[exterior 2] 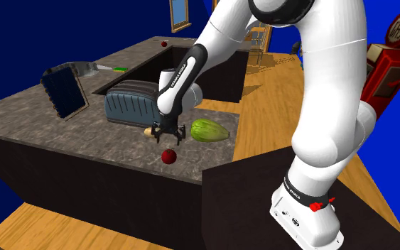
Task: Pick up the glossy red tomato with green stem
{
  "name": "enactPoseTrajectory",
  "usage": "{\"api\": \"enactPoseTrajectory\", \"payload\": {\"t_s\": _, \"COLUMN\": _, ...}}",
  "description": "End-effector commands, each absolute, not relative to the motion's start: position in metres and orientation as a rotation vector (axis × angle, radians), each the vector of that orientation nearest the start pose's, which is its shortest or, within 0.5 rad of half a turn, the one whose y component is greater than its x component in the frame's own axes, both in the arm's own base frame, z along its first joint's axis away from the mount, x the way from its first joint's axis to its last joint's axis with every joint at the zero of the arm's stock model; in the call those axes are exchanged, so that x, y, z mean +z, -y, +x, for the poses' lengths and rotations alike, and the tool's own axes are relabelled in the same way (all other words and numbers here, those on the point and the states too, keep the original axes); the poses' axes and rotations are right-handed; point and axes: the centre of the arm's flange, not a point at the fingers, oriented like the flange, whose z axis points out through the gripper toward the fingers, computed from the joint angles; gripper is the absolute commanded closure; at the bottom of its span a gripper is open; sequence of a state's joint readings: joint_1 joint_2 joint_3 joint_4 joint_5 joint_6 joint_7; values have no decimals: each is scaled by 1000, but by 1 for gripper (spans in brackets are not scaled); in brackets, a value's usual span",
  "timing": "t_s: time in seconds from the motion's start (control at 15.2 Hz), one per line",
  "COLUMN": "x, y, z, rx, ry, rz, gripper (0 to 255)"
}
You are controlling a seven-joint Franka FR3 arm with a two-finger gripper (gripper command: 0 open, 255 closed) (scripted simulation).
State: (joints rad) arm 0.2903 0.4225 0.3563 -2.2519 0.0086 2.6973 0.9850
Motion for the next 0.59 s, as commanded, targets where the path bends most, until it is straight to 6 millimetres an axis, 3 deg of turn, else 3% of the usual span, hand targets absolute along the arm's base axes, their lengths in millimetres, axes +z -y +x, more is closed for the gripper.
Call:
{"api": "enactPoseTrajectory", "payload": {"t_s": 0.0, "x": 181, "y": -333, "z": 433, "rx": 112, "ry": -566, "rz": -2949, "gripper": 0}}
{"api": "enactPoseTrajectory", "payload": {"t_s": 0.26, "x": 157, "y": -333, "z": 433, "rx": 112, "ry": -566, "rz": -2949, "gripper": 0}}
{"api": "enactPoseTrajectory", "payload": {"t_s": 0.4, "x": 157, "y": -333, "z": 433, "rx": 112, "ry": -566, "rz": -2949, "gripper": 0}}
{"api": "enactPoseTrajectory", "payload": {"t_s": 0.46, "x": 157, "y": -332, "z": 434, "rx": 112, "ry": -566, "rz": -2949, "gripper": 255}}
{"api": "enactPoseTrajectory", "payload": {"t_s": 0.53, "x": 157, "y": -333, "z": 433, "rx": 112, "ry": -566, "rz": -2949, "gripper": 255}}
